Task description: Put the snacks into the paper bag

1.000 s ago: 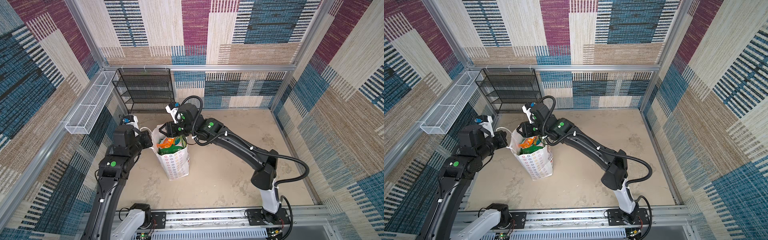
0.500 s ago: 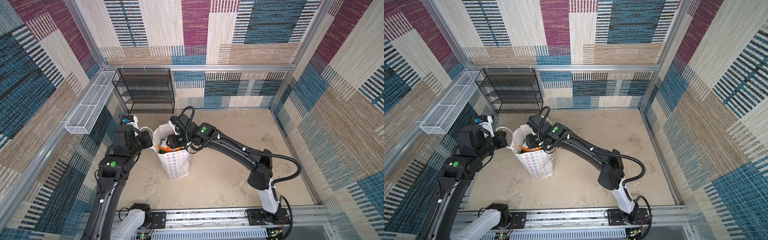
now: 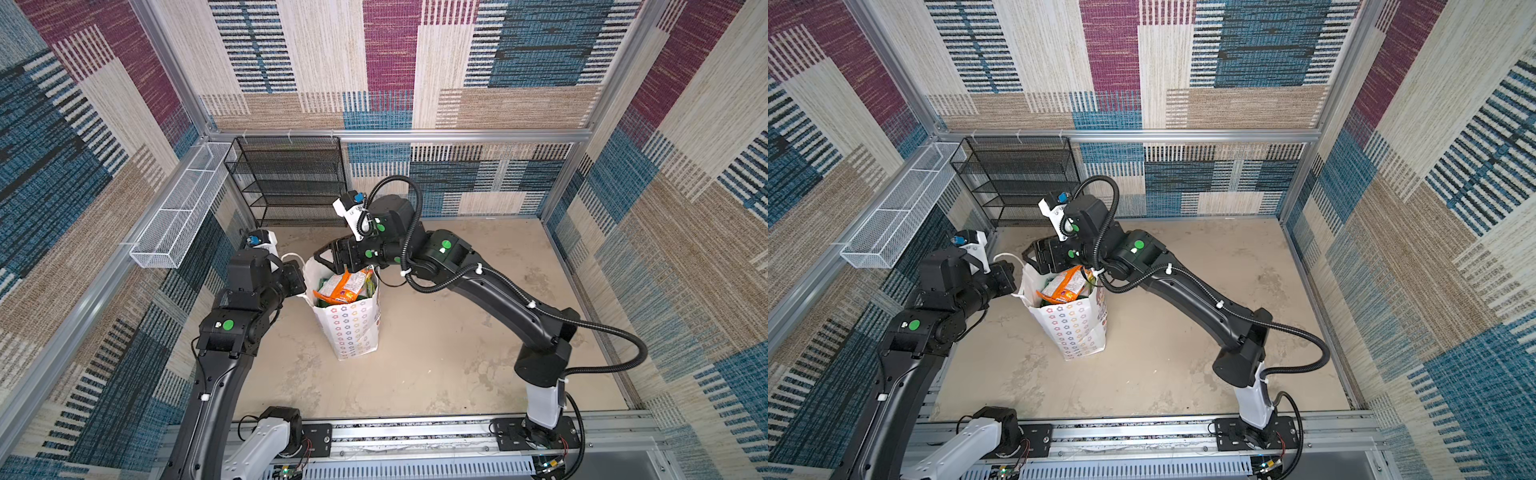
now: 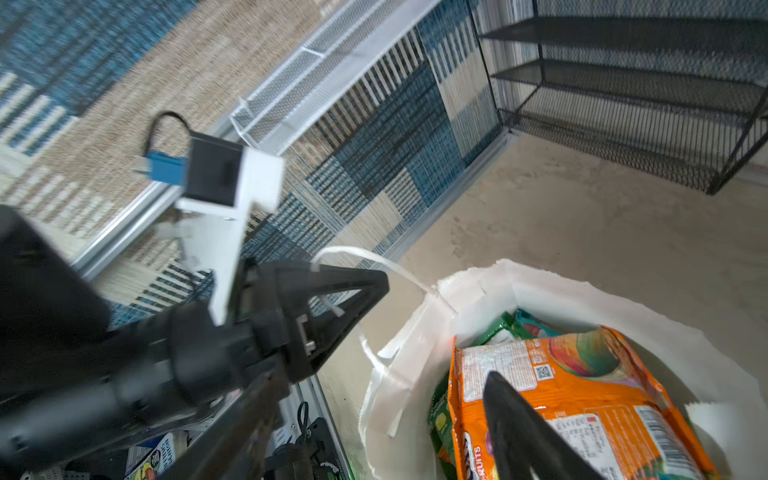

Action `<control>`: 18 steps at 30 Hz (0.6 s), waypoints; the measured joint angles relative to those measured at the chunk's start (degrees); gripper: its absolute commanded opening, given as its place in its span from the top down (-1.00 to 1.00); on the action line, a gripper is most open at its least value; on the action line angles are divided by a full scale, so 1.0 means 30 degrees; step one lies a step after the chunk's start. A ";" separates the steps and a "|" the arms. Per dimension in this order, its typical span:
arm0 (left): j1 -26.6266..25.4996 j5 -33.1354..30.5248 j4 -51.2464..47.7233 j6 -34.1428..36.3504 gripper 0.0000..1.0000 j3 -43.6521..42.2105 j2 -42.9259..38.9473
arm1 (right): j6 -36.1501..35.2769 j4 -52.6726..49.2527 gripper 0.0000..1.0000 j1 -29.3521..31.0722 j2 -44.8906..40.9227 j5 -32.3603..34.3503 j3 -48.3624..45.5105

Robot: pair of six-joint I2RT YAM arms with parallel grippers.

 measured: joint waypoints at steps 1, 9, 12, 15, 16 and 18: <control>0.0000 0.0000 0.0000 0.0000 0.96 0.0000 -0.0007 | -0.0029 0.0146 -0.67 -0.0058 -0.0401 0.0102 -0.0124; 0.0000 -0.0299 0.0000 0.0131 0.96 0.0000 -0.0146 | 0.0102 -0.1013 -0.79 -0.0743 -0.2259 0.4918 -0.2863; 0.0000 -0.0342 0.0000 0.0138 0.96 0.0000 -0.0146 | 0.0612 -0.1370 -0.79 -0.0772 -0.2419 0.5537 -0.3847; 0.0000 -0.0605 0.0000 0.0138 0.95 0.0000 -0.0131 | 0.0860 -0.1362 -0.76 -0.0838 -0.2288 0.5603 -0.4204; 0.0000 -0.0648 0.0000 0.0146 0.96 0.0000 -0.0124 | 0.0867 -0.1253 -0.74 -0.0852 -0.2186 0.5566 -0.4233; 0.0000 -0.0656 0.0000 0.0146 0.96 0.0000 -0.0095 | 0.0874 -0.0845 -0.61 -0.0947 -0.1763 0.5129 -0.4175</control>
